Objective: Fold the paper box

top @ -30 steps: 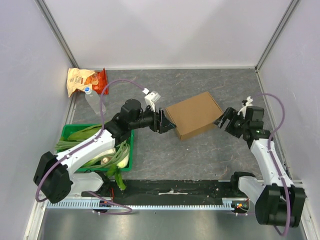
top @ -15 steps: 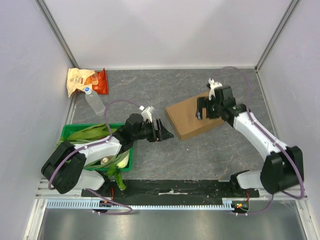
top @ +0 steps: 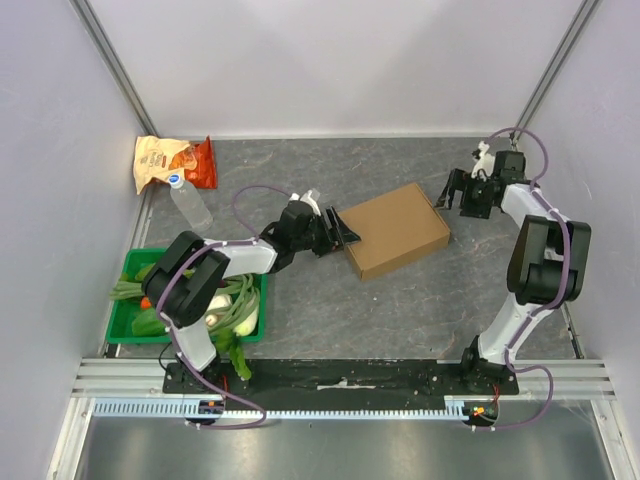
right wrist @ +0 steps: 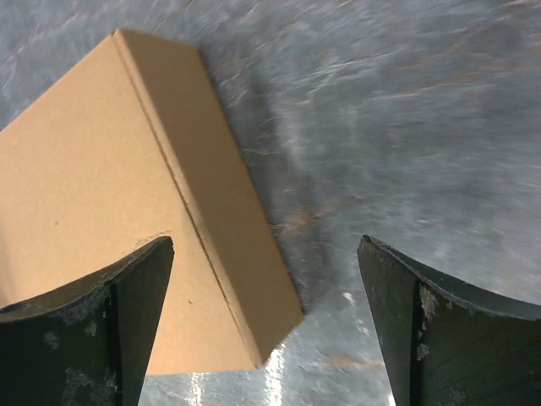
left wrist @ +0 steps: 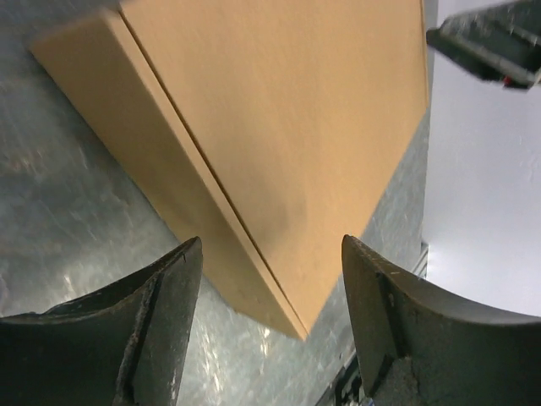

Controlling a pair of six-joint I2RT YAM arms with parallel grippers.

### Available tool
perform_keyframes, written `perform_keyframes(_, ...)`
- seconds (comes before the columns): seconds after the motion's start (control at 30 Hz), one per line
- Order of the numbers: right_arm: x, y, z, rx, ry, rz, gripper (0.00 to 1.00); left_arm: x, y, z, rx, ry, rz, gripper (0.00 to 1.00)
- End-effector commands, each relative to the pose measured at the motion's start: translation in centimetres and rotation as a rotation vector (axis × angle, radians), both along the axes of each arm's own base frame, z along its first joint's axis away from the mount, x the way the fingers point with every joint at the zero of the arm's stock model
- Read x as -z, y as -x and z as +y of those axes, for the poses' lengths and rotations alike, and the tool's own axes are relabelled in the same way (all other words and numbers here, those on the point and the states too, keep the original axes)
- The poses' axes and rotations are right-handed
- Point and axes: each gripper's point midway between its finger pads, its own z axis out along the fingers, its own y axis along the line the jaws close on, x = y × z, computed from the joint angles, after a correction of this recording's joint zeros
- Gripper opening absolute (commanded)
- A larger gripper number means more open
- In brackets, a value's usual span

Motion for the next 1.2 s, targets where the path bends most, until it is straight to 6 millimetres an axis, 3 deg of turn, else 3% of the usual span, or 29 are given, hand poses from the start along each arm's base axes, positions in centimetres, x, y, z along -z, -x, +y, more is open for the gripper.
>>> perform_keyframes(0.0,-0.9,-1.2,3.3,-0.143,-0.14,-0.085,0.97,0.1,-3.7,0.2,-0.067,-0.035,-0.023,0.72)
perform_keyframes(0.07,0.1,-0.6,4.9,-0.185,-0.237,-0.067,0.91,0.8,-4.5,0.6,-0.081,-0.044,-0.011,0.72)
perform_keyframes(0.1,0.0,-1.0,5.6,-0.195,-0.254,-0.091,0.82,1.4,-4.8,0.6,-0.078,-0.044,0.005,0.68)
perform_keyframes(0.27,1.6,0.1,8.3,-0.162,-0.29,-0.052,0.63,2.6,-7.1,2.1,-0.102,-0.048,0.031,0.56)
perform_keyframes(0.33,1.1,-0.5,9.8,-0.15,-0.296,-0.1,0.59,2.3,-9.0,3.5,-0.125,-0.048,0.028,0.53)
perform_keyframes(0.37,1.7,0.0,10.6,-0.12,-0.323,-0.063,0.58,2.1,-9.7,4.0,-0.131,-0.053,0.023,0.52)
perform_keyframes(0.4,1.2,-0.9,12.2,-0.127,-0.312,-0.114,0.56,1.4,-10.7,4.5,-0.142,-0.064,0.011,0.51)
perform_keyframes(0.43,1.6,-1.2,12.6,-0.104,-0.321,-0.109,0.54,1.6,-11.8,5.8,-0.161,-0.09,0.004,0.51)
perform_keyframes(0.47,1.5,-1.2,14.7,-0.082,-0.37,-0.082,0.46,1.3,-12.5,6.1,-0.161,-0.094,-0.001,0.51)
perform_keyframes(0.5,0.9,-1.7,17.2,-0.107,-0.393,-0.121,0.45,0.2,-13.7,6.3,-0.162,-0.103,-0.006,0.51)
perform_keyframes(0.53,1.7,-2.0,18.3,-0.098,-0.41,-0.112,0.45,-0.1,-14.7,7.0,-0.159,-0.13,-0.028,0.51)
perform_keyframes(0.57,1.2,-2.9,19.4,-0.086,-0.427,-0.128,0.46,0.4,-15.5,7.4,-0.161,-0.158,-0.027,0.53)
perform_keyframes(0.6,1.0,-3.1,21.6,-0.086,-0.457,-0.119,0.46,-1.3,-17.3,7.4,-0.169,-0.165,-0.067,0.53)
perform_keyframes(0.63,2.5,-3.6,22.6,-0.076,-0.469,-0.083,0.46,-0.5,-17.8,8.8,-0.184,-0.206,-0.04,0.53)
perform_keyframes(0.67,1.1,-5.4,23.9,-0.086,-0.494,-0.123,0.46,0.0,-18.6,9.4,-0.197,-0.216,-0.036,0.54)
perform_keyframes(0.7,2.2,-5.6,25.7,-0.083,-0.521,-0.089,0.46,-0.5,-19.6,9.8,-0.206,-0.207,-0.049,0.54)
perform_keyframes(0.73,2.2,-6.3,26.7,-0.083,-0.527,-0.095,0.46,-0.3,-20.6,11.4,-0.236,-0.205,-0.039,0.54)
perform_keyframes(0.77,0.8,-7.9,27.7,-0.084,-0.534,-0.139,0.46,0.8,-21.1,11.9,-0.241,-0.202,-0.015,0.54)
perform_keyframes(0.8,2.2,-8.0,29.2,-0.091,-0.529,-0.116,0.46,0.1,-22.3,12.4,-0.254,-0.184,-0.025,0.54)
perform_keyframes(0.83,0.7,-9.6,30.0,-0.1,-0.533,-0.156,0.47,0.0,-23.1,13.5,-0.27,-0.175,-0.02,0.54)
perform_keyframes(0.9,2.1,-10.3,31.6,-0.101,-0.521,-0.138,0.47,0.0,-24.4,14.0,-0.267,-0.164,-0.02,0.54)
perform_keyframes(0.93,0.4,-11.5,32.7,-0.115,-0.543,-0.173,0.47,0.1,-24.9,15.0,-0.279,-0.163,-0.016,0.54)
perform_keyframes(1.0,1.5,-12.0,34.2,-0.123,-0.547,-0.162,0.47,0.0,-26.0,16.4,-0.306,-0.155,-0.014,0.54)
perform_keyframes(1.03,0.3,-12.9,34.9,-0.132,-0.557,-0.196,0.47,-0.2,-26.4,16.9,-0.315,-0.152,-0.02,0.54)
perform_keyframes(1.1,1.6,-13.4,35.9,-0.131,-0.554,-0.183,0.48,-0.3,-27.4,18.2,-0.341,-0.151,-0.027,0.54)
perform_keyframes(1.17,0.6,-14.0,37.3,-0.139,-0.589,-0.203,0.48,-1.0,-28.3,19.0,-0.355,-0.148,-0.047,0.54)
